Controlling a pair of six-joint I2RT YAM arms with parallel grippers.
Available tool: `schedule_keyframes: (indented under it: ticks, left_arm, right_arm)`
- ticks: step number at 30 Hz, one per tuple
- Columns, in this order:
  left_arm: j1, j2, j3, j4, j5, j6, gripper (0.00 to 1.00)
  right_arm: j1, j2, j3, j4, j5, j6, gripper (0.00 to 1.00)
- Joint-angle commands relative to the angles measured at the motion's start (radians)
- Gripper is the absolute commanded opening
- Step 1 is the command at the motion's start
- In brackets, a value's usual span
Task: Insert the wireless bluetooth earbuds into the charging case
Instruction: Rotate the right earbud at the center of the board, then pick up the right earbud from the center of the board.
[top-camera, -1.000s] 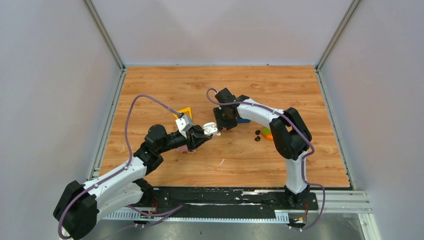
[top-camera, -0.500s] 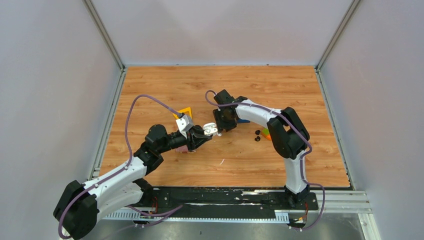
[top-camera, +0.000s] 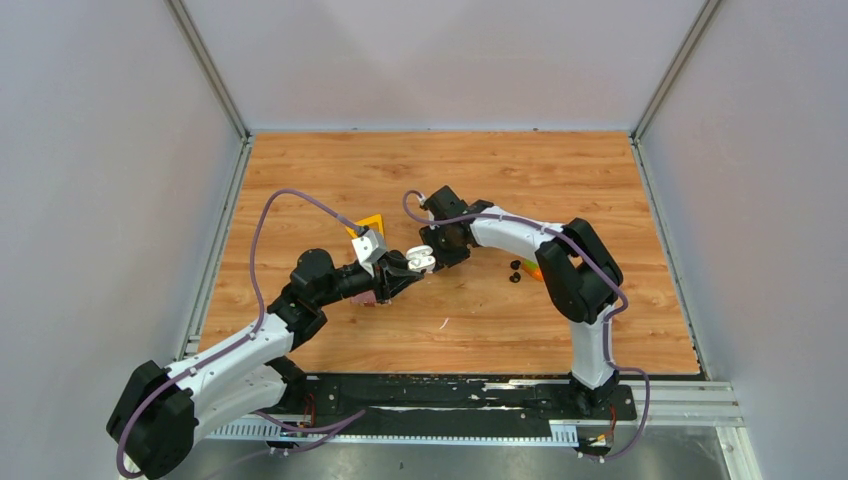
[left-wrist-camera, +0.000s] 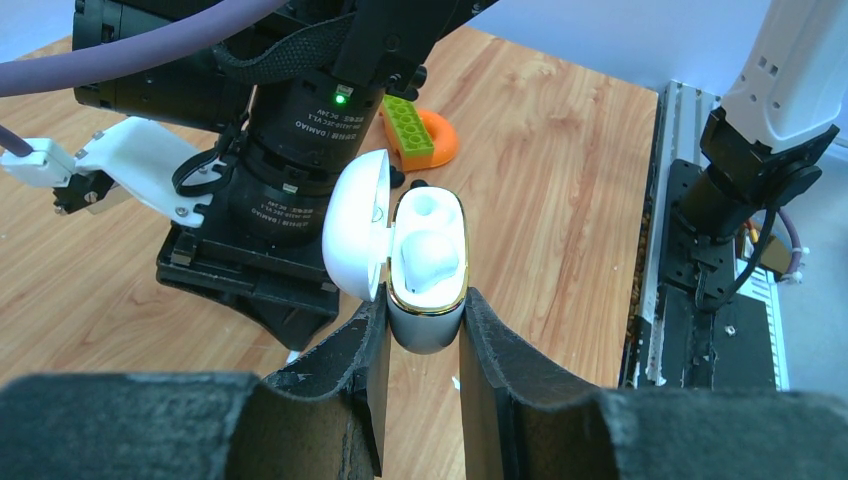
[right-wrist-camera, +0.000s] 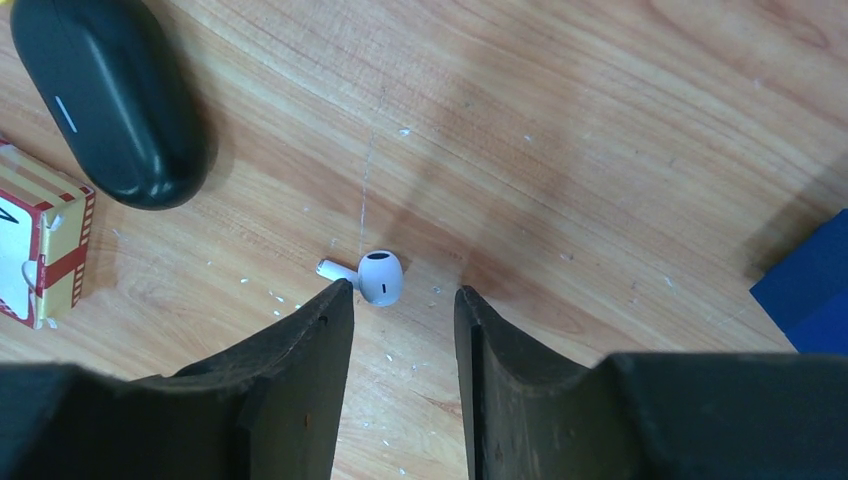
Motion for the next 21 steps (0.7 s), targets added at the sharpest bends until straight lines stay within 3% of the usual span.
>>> schedule_keyframes:
  ticks: [1, 6, 10, 18, 21]
  left_arm:
    - [0.004, -0.004, 0.022, 0.022, 0.011, 0.018, 0.00]
    - [0.005, -0.002, 0.023, 0.022, 0.015, 0.018, 0.00]
    - [0.005, 0.003, 0.023, 0.024, 0.021, 0.021, 0.00]
    - [0.005, 0.004, 0.022, 0.024, 0.027, 0.020, 0.00]
    - [0.004, 0.004, 0.022, 0.022, 0.026, 0.021, 0.00]
  right_arm:
    - [0.008, -0.015, -0.025, 0.013, 0.018, -0.034, 0.41]
    - [0.008, -0.018, -0.002, 0.011, -0.005, -0.030, 0.39]
    - [0.017, -0.023, 0.013, 0.027, -0.081, 0.001, 0.44]
    - [0.042, 0.022, 0.050, -0.006, 0.126, 0.060, 0.43]
    - [0.042, 0.030, 0.060, -0.007, 0.128, 0.059, 0.42]
